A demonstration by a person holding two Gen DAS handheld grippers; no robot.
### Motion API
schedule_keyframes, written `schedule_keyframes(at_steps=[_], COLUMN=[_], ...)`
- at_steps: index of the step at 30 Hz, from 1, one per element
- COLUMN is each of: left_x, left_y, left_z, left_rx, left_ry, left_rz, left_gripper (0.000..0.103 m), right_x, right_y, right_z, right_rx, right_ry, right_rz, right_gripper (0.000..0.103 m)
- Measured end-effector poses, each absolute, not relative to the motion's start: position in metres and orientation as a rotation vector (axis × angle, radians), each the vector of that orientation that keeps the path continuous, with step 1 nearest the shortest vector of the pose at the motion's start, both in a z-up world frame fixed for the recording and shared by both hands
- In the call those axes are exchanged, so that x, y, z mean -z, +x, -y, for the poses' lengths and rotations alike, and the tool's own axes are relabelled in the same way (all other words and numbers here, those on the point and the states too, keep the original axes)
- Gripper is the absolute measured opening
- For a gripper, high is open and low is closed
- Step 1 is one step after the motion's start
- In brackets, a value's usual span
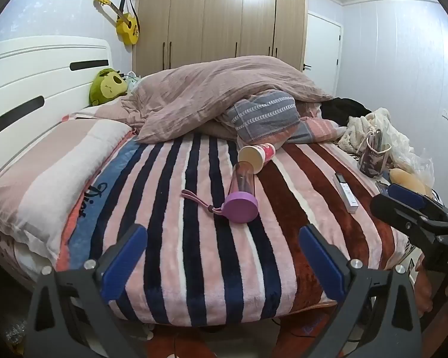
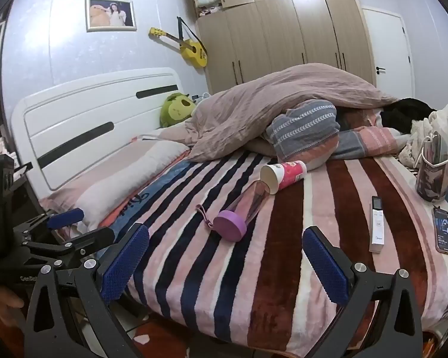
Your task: Flip cup upside down
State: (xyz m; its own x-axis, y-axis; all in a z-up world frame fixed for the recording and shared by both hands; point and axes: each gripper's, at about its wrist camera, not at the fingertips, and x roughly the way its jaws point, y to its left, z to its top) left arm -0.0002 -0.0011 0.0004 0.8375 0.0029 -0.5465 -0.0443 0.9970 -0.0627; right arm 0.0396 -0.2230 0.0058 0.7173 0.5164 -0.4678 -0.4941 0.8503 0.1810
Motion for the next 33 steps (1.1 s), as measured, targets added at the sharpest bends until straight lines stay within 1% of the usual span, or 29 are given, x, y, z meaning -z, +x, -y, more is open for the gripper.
schedule_keyframes(at_steps=[15, 33], left_x=[0.0001, 0.0037], left_y=[0.0016, 0.0056], left_z=[0.0008, 0.0038], left_rx=[-0.023, -0.018], left_ry=[-0.074, -0.076], left_rz=[-0.589, -0.585], left_gripper=[0.101, 0.101], right_x=[-0.0008, -0.0102], right_y=[0.0395, 0.0313], right_z=[0.2296, 0.2242], right_rx=[-0.563, -0.564], right_ry=[0.06, 0.06], right_rz=[-0.524, -0.522], right_gripper=[0.103, 0.103])
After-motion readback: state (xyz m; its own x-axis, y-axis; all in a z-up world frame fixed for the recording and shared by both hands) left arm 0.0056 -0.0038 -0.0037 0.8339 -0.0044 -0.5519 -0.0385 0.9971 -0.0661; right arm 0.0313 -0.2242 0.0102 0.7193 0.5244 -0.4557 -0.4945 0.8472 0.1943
